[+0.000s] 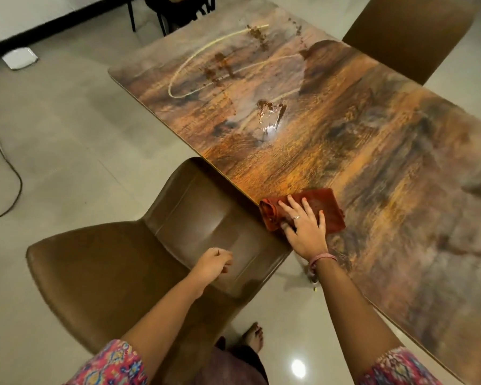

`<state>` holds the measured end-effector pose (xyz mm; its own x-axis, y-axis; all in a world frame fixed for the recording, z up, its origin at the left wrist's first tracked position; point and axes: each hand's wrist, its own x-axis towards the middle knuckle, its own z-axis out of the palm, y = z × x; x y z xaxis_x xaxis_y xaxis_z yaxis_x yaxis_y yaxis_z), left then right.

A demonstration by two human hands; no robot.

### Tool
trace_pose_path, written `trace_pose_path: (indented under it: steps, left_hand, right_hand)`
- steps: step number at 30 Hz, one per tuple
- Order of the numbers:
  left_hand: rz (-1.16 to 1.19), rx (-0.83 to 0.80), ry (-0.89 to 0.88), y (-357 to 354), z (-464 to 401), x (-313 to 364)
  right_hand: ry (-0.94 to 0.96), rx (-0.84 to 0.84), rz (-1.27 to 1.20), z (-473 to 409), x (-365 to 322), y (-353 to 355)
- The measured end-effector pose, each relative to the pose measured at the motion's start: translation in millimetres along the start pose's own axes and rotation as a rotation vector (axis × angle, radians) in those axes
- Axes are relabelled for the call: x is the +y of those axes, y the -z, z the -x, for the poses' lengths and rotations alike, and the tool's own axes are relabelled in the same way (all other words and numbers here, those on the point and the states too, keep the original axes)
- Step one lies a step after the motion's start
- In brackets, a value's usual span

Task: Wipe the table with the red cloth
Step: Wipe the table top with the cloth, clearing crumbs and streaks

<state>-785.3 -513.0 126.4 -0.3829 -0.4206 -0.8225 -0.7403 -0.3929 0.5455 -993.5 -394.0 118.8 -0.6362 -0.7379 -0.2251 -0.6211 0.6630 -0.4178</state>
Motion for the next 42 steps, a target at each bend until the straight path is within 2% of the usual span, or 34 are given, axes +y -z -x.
trace_pose_path:
  steps: [6, 11, 15, 18, 23, 28, 30, 34, 36, 39, 40, 42]
  left_hand:
    - [-0.558, -0.162, -0.201, 73, 2, -14]
    - [-0.873, -0.303, -0.341, 146, -5, -14]
    - [-1.036, -0.383, -0.412, 202, -13, -1]
    - [-1.066, -0.371, -0.485, 232, -19, 4]
    - [-1.105, -0.425, -0.549, 258, -37, 0]
    - [-1.086, -0.509, -0.521, 268, -45, 4]
    - [-1.092, -0.525, -0.506, 272, -46, 6]
    - [-1.074, -0.549, -0.483, 280, -50, 16]
    - [-1.041, -0.548, -0.461, 283, -56, 21]
    - [-1.014, -0.553, -0.410, 286, -65, 26]
    - [-1.021, -0.565, -0.396, 285, -70, 28]
    - [-1.042, -0.586, -0.378, 285, -80, 35]
  right_hand:
    - [-0.248, 0.035, -0.106, -15, -56, -15]
    - [-0.447, 0.116, -0.204, -58, -126, -29]
    - [-0.633, 0.231, -0.310, -99, -180, -41]
    - [-0.674, 0.262, -0.321, -140, -221, -49]
    - [-0.529, 0.245, -0.232, -190, -290, -76]
    - [-0.300, 0.106, -0.035, -174, -263, -72]
    - [-0.359, 0.117, -0.048, -155, -233, -63]
    - [-0.656, 0.244, -0.149, -127, -187, -48]
    - [-0.806, 0.308, -0.199, -144, -191, -46]
    - [-1.017, 0.381, -0.276, -188, -232, -52]
    - [-1.019, 0.392, -0.268, -204, -248, -57]
    - [-0.887, 0.395, -0.197, -232, -288, -71]
